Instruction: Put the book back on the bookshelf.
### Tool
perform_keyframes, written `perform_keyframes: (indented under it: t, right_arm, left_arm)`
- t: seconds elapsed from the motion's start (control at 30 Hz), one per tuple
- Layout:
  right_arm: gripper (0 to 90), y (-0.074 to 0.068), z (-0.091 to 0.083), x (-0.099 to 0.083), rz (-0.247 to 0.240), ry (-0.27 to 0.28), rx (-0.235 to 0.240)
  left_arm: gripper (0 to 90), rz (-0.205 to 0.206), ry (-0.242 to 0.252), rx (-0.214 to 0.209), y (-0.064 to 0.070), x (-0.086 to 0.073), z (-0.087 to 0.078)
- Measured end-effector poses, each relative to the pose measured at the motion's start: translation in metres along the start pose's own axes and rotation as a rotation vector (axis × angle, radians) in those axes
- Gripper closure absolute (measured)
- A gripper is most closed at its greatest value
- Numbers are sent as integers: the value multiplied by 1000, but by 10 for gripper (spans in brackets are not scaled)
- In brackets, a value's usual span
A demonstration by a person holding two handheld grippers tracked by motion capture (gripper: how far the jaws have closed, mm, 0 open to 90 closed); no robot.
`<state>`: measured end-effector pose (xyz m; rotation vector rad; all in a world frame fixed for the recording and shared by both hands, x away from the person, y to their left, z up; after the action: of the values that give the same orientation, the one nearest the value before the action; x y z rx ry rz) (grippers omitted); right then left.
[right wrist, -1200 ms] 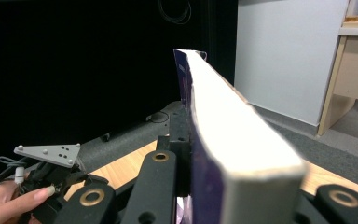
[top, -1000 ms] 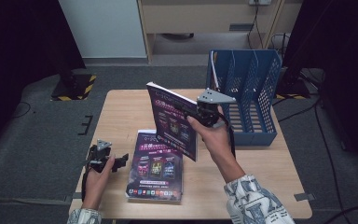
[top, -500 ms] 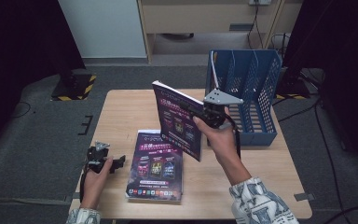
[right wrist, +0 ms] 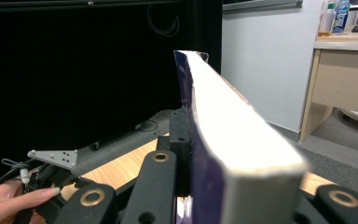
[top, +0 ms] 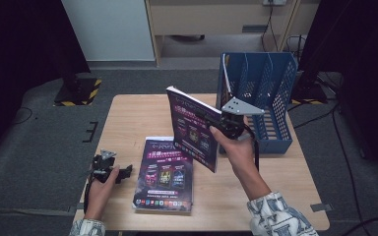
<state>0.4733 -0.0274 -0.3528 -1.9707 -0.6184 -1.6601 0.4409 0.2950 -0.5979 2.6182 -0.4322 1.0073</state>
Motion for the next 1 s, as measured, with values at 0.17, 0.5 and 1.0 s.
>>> perform_keyframes:
  t: [0.17,0.5,1.0]
  right_arm:
    - [826,2,-4,-2,4,-8,4]
    - [826,7,-16,-2,6,-2,3]
    - [826,20,-37,-10,22,0,-15]
  left_arm:
    - [29,32,2,8,1,-1,3]
    - [10,40,13,3,2,-1,4]
    - [3,43,10,-2,3,-1,4]
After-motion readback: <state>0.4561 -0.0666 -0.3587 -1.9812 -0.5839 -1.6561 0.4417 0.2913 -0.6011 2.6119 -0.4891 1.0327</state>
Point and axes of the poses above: each handheld gripper's, and its own axes: z roughly forward along the jaws, x roughly out of its top, y roughly to its right, the point moved 9 cm from there along z, roughly forward along the jaws, and after that the axes turned 12 degrees about -x, right-handed, at the moved point
